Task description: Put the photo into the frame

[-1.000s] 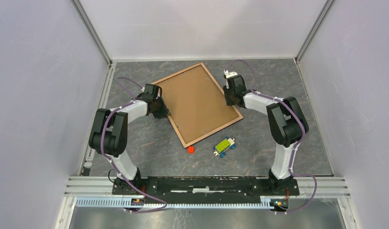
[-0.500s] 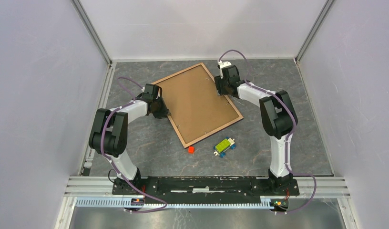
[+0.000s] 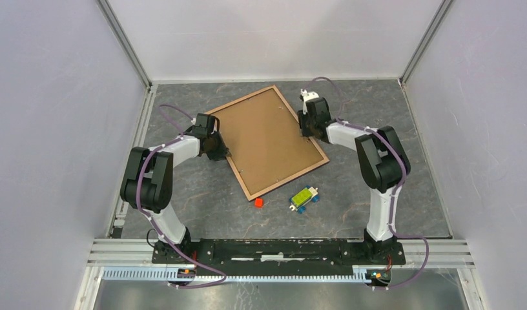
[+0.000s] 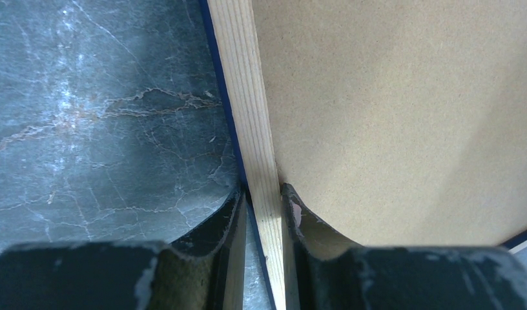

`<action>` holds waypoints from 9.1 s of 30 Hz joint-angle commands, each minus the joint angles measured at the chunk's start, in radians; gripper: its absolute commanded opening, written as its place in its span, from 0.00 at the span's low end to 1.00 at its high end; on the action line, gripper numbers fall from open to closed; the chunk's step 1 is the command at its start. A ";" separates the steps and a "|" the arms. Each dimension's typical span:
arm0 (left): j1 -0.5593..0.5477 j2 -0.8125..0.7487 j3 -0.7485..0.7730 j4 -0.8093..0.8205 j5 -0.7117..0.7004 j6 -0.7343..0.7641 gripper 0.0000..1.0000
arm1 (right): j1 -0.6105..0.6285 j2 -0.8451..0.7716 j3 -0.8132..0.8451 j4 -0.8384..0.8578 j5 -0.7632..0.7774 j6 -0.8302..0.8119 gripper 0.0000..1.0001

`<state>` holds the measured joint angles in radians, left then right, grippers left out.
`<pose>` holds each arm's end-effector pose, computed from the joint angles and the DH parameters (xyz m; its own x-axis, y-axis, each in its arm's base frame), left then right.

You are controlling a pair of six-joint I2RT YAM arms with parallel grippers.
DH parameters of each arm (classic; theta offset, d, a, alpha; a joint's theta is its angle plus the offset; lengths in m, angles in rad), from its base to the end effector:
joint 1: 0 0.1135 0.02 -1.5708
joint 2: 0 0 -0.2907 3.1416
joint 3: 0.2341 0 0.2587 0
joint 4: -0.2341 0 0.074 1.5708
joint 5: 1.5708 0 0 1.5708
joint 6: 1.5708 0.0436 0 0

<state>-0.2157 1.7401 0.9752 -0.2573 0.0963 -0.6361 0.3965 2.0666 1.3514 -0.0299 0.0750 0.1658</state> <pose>0.3442 -0.0797 0.1689 -0.8261 -0.4243 -0.3708 -0.2844 0.8820 -0.3758 0.4385 0.1800 0.1698 -0.6720 -0.1029 -0.7333 -0.2265 0.9714 0.0712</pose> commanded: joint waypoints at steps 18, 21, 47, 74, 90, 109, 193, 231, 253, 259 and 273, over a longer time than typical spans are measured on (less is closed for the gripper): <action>-0.011 0.006 -0.029 -0.072 -0.055 0.023 0.02 | 0.026 -0.063 0.011 0.104 0.046 -0.132 0.78; -0.018 0.003 -0.030 -0.073 -0.059 0.024 0.02 | 0.026 0.017 0.133 0.055 0.039 -0.125 0.78; -0.045 -0.025 -0.044 -0.070 -0.066 0.016 0.02 | 0.029 0.379 0.568 -0.121 0.059 -0.059 0.73; -0.044 -0.019 -0.044 -0.068 -0.063 0.015 0.02 | 0.039 0.436 0.669 -0.221 0.134 -0.010 0.32; -0.044 -0.015 -0.043 -0.066 -0.063 0.015 0.02 | 0.070 0.425 0.686 -0.306 0.184 0.009 0.17; -0.043 -0.004 -0.033 -0.070 -0.057 0.018 0.02 | 0.061 0.375 0.690 -0.325 0.184 -0.002 0.35; 0.032 -0.767 -0.614 0.339 -0.124 -0.086 1.00 | 0.953 -0.121 -0.341 0.300 0.696 0.057 0.14; 0.031 -0.292 -0.668 1.110 0.283 -0.547 0.27 | 0.802 -0.462 -0.608 0.546 0.285 -0.004 0.02; -0.019 -0.448 -0.577 0.811 0.216 -0.603 0.50 | 0.772 -0.497 -0.489 0.499 0.162 0.025 0.00; -0.019 -0.451 -0.520 0.786 0.239 -0.626 0.42 | 0.753 -0.500 -0.467 0.488 0.137 0.019 0.00; -0.021 -0.591 -0.394 0.524 0.206 -0.620 0.02 | 0.726 -0.596 -0.464 0.361 0.074 -0.118 0.55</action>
<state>-0.2245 1.2293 0.4946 0.2684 0.2752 -1.2083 1.1004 1.5475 0.8360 0.3237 0.2577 0.1642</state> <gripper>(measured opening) 0.299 0.379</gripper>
